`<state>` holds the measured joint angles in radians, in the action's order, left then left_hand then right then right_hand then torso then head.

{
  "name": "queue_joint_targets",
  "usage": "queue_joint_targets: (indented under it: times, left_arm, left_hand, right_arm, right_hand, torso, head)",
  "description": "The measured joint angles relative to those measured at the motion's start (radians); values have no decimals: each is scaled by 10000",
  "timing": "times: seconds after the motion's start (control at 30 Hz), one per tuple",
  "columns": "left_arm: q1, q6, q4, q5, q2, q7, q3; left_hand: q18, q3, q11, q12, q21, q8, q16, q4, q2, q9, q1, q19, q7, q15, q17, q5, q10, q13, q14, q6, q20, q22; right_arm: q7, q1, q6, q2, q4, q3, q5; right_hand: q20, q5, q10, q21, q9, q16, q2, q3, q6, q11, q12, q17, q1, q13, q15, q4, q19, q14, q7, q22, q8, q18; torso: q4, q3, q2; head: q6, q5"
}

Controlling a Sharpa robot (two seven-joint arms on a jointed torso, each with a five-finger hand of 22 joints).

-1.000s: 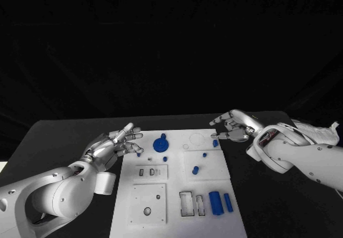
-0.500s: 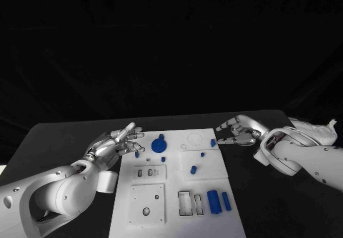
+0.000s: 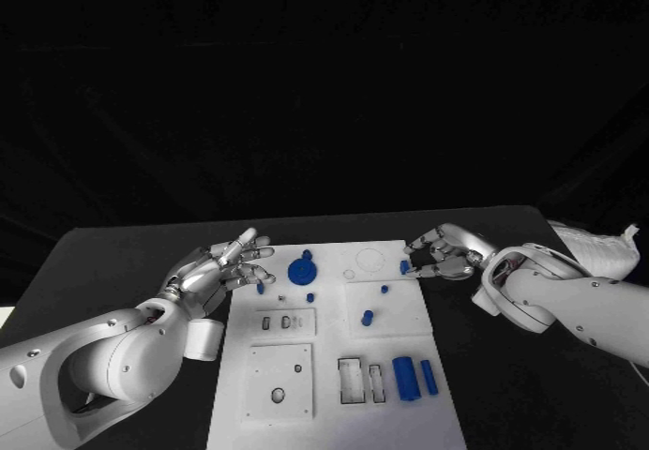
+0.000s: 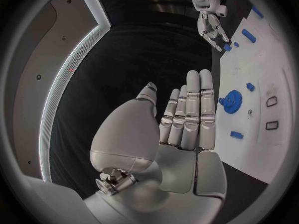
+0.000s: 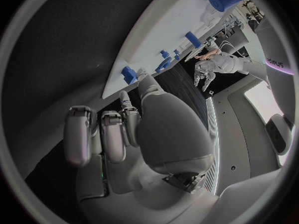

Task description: Assemble the parts on the task board

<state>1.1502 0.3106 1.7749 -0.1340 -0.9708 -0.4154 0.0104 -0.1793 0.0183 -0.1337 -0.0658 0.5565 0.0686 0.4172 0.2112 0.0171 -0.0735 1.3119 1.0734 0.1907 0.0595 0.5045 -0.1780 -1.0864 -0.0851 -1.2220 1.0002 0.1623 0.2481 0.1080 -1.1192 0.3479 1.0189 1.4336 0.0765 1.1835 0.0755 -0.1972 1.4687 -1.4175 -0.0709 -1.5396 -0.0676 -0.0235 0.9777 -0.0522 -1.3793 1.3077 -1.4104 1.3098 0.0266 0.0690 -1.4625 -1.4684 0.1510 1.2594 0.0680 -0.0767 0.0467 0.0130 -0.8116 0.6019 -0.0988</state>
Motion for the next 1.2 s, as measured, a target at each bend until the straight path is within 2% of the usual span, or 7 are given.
queue_joint_targets:
  times: [0.07, 0.27, 0.53, 0.73, 0.97, 1.07, 1.2]
  left_arm:
    - [0, -1, 0, 0, -2, 1, 0]
    - [-1, -2, 3, 0, -5, 4, 0]
    - [-1, -3, 9, 0, -16, 13, 0]
    - [-2, -4, 11, 0, -21, 23, 0]
    - [-2, -4, 16, 0, -29, 40, 0]
    - [-2, -4, 18, 0, -31, 47, 0]
    - [-1, -4, 19, 0, -33, 56, 0]
  left_hand:
    - [0, 0, 0, 0, 0, 0, 0, 0, 0, 0, 0, 0, 0, 1, 0, 0, 0, 0, 1, 0, 0, 0]
    - [-1, 0, 0, 0, 0, 0, 0, 0, 0, 0, 0, 0, 0, 32, -1, 0, 0, 0, 32, 0, 0, -1]
    - [0, 0, 0, 0, 0, 0, -39, 0, -40, 0, 39, 0, 0, 32, -2, 0, 0, 0, 32, 0, 0, -9]
    - [0, 0, 0, 0, 0, 0, -38, 0, -40, 0, 39, 1, 0, 32, -2, 0, 0, 0, 32, 0, 0, -9]
    - [0, 0, 0, 0, 0, 0, -38, 0, -40, 0, 39, -35, 0, 32, -1, 0, 0, -1, 32, 0, 35, -9]
    - [0, 0, 0, 0, 0, 0, -38, 0, -40, 0, 39, -35, 0, 32, 6, 0, 0, -1, 31, 0, 35, -9]
    - [-1, 0, 0, 0, 0, 0, -38, 0, -40, 0, 39, -35, 0, 32, 7, 0, 0, -1, 32, 0, 35, -9]
  right_arm:
    - [-19, 21, -14, -60, -42, 0, 28]
    - [-61, 63, -69, -217, -159, -1, 105]
    - [-85, 71, -128, -323, -241, 0, 172]
    - [-93, 75, -172, -358, -287, 1, 198]
    - [-92, 68, -215, -384, -296, 11, 215]
    - [-86, 67, -221, -396, -301, 12, 225]
    - [-76, 67, -210, -413, -303, 14, 233]
  right_hand:
    - [0, 27, 0, 0, -21, 0, 81, -74, 60, 0, -24, 0, -3, 29, 0, -73, 0, 0, -59, 14, 0, 0]
    - [0, 210, -8, 0, -45, 0, 273, -308, 320, -7, -123, -1, -98, 37, -1, -221, 0, 0, -66, 51, 0, 0]
    - [0, 291, -36, 0, -73, 0, 509, -628, 682, -34, -216, -2, -176, 49, -2, -324, 0, -1, -170, 85, 51, 0]
    - [-29, 561, -31, 0, -82, -40, 803, -961, 981, 44, -213, -2, -208, 933, 23, -401, -29, 24, -261, 154, 88, 0]
    - [-44, 652, -50, -69, -79, -77, 824, -1221, 1230, 97, -249, -3, -227, 936, 78, -549, -36, 1, -336, 223, 129, 1]
    - [-113, 683, -53, -69, -79, -78, 851, -1333, 1292, 167, -282, -3, -201, 932, 116, -579, -37, 36, -390, 256, 148, 0]
    - [-113, 716, -17, -117, -80, -98, 884, -1444, 1372, 202, -343, -3, -168, 919, 151, -641, -37, 2, -333, 318, 202, 0]
  torso:
    - [-5, -4, 1]
    - [-11, -9, 4]
    - [-15, -13, 7]
    - [-19, -12, 7]
    - [-27, -10, 8]
    - [-27, -9, 9]
    - [-27, -9, 11]
  head:
    - [11, 11]
    - [16, 31]
    - [50, 52]
    - [69, 61]
    - [94, 58]
    - [101, 51]
    - [105, 40]
